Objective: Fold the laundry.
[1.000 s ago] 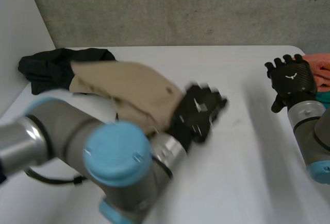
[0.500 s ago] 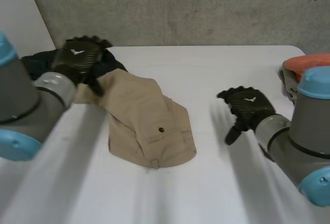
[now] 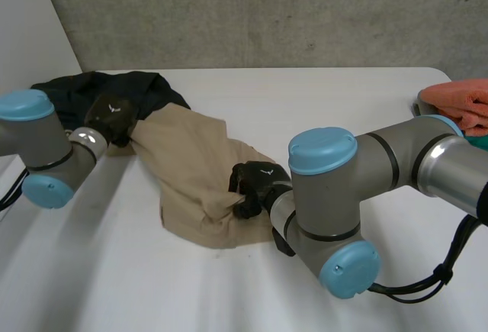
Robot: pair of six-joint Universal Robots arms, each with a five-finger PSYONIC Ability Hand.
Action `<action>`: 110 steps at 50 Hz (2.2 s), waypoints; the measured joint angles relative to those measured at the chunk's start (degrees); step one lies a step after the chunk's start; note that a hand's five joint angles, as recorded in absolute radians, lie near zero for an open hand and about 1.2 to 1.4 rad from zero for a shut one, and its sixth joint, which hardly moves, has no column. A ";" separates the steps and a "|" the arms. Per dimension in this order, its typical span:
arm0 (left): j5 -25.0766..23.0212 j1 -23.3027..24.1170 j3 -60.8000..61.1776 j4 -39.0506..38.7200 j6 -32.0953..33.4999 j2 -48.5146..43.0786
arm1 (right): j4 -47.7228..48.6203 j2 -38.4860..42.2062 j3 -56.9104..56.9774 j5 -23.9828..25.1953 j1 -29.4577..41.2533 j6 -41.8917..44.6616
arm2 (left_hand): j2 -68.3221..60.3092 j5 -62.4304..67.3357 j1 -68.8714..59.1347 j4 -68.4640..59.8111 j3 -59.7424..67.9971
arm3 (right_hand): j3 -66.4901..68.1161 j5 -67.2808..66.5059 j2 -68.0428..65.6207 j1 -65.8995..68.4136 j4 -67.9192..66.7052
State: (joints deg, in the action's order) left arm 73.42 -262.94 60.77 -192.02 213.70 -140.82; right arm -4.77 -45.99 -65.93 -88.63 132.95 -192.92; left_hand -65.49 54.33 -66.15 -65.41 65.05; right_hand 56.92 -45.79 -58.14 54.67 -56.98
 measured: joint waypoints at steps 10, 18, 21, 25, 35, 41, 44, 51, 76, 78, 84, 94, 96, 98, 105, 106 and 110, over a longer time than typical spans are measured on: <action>6.21 4.26 3.01 -5.73 -1.92 13.19 | 3.14 -7.98 0.02 -4.43 -4.46 7.03 | -2.96 1.23 -0.05 -3.30 3.01 | 9.11 -11.15 -9.04 8.79 -11.27; 7.37 5.48 13.31 -6.12 -10.55 36.83 | 4.56 -25.47 -0.40 -4.76 -12.19 28.95 | -3.06 1.23 -0.05 -3.34 3.11 | 10.40 -11.32 -9.04 8.80 -11.55; 7.30 5.44 15.60 -5.77 -15.58 44.85 | 3.95 -29.02 1.58 -4.37 -13.29 35.19 | -3.06 1.23 -0.05 -3.35 3.14 | 10.87 -11.42 -9.04 8.80 -11.58; 7.11 5.37 17.02 -4.10 -21.60 54.01 | 2.19 -31.56 4.73 -4.02 -13.86 38.73 | -3.06 1.23 -0.05 -3.36 3.18 | 10.87 -11.60 -9.40 9.26 -11.60; 6.30 5.56 16.44 4.33 -28.84 61.94 | -7.43 -32.64 17.32 -3.23 -14.40 39.34 | -3.07 1.23 -0.05 -3.36 3.19 | 11.20 -11.75 -9.40 9.87 -11.62; 5.86 7.86 19.58 10.55 -32.18 57.34 | -10.04 -26.94 20.28 -0.98 -15.95 39.01 | -3.10 1.80 -0.05 -3.36 3.19 | 11.20 -11.75 -9.40 10.07 -11.63; 6.16 10.42 23.11 11.72 -32.99 53.22 | -10.00 -21.72 20.27 0.14 -16.44 39.16 | -3.11 1.97 -0.05 -3.36 3.20 | 11.20 -11.75 -9.40 10.07 -11.63; 9.66 16.67 31.36 8.99 -33.27 42.31 | -8.66 -6.55 19.88 1.22 -16.28 40.42 | 3.66 -2.26 4.94 2.89 -2.71 | 11.20 -11.75 -9.40 10.07 -11.64; 17.52 19.15 37.61 2.15 -24.22 46.22 | -14.94 -15.67 12.01 -5.32 -18.62 24.94 | 42.82 -42.54 42.86 43.31 -42.15 | -44.78 43.12 45.85 -41.85 44.61; 17.47 19.24 38.01 0.35 -23.31 44.84 | -17.21 -16.09 11.29 -4.24 -19.07 22.78 | 42.86 -42.53 42.86 43.31 -42.15 | -44.78 43.12 45.85 -41.85 44.61; 17.40 19.67 36.41 -5.45 -18.24 36.03 | -21.58 -12.95 9.23 -0.11 -20.39 17.36 | 42.91 -42.54 42.86 43.31 -42.15 | -44.78 43.12 45.85 -41.85 44.61; 17.55 22.75 25.03 -6.66 -8.41 20.17 | -16.93 -0.55 11.70 1.33 -20.51 18.27 | 26.64 -26.49 25.99 27.54 -26.12 | -32.55 31.07 33.73 -29.53 32.68; 17.65 23.18 21.31 -6.18 -7.54 17.65 | -14.12 2.47 13.84 0.98 -20.42 19.83 | 3.62 -3.11 0.36 3.58 -3.48 | -11.33 12.10 11.88 -8.64 11.57; 17.70 23.36 17.97 -5.88 -7.27 16.31 | -11.44 4.55 16.24 0.55 -20.35 21.60 | -2.47 1.56 -1.46 -2.47 2.41 | 4.93 -4.33 -4.75 6.80 -4.72; 17.71 22.66 0.87 -8.85 -7.79 14.74 | 0.86 5.58 27.54 -0.71 -20.14 30.67 | -3.04 1.56 -1.46 -3.31 3.10 | 11.03 -8.93 -9.61 10.11 -11.26; 17.73 22.36 -2.46 -10.27 -8.02 14.45 | 3.35 5.16 29.07 -0.89 -20.11 31.85 | -3.08 1.56 -1.46 -3.35 3.20 | 11.04 -8.93 -9.62 10.11 -11.30; 17.93 20.26 -16.51 -18.97 -9.51 12.23 | 17.95 1.41 34.76 -1.89 -20.00 36.10 | -3.09 1.56 -1.46 -3.36 3.20 | 11.04 -8.93 -9.62 10.11 -11.51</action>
State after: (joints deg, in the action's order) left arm 91.34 -242.69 44.26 -210.99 204.19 -128.59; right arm 13.18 -44.58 -31.17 -90.52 112.94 -156.82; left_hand -68.59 55.89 -67.62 -68.77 68.25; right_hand 67.95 -54.72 -67.76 64.78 -68.49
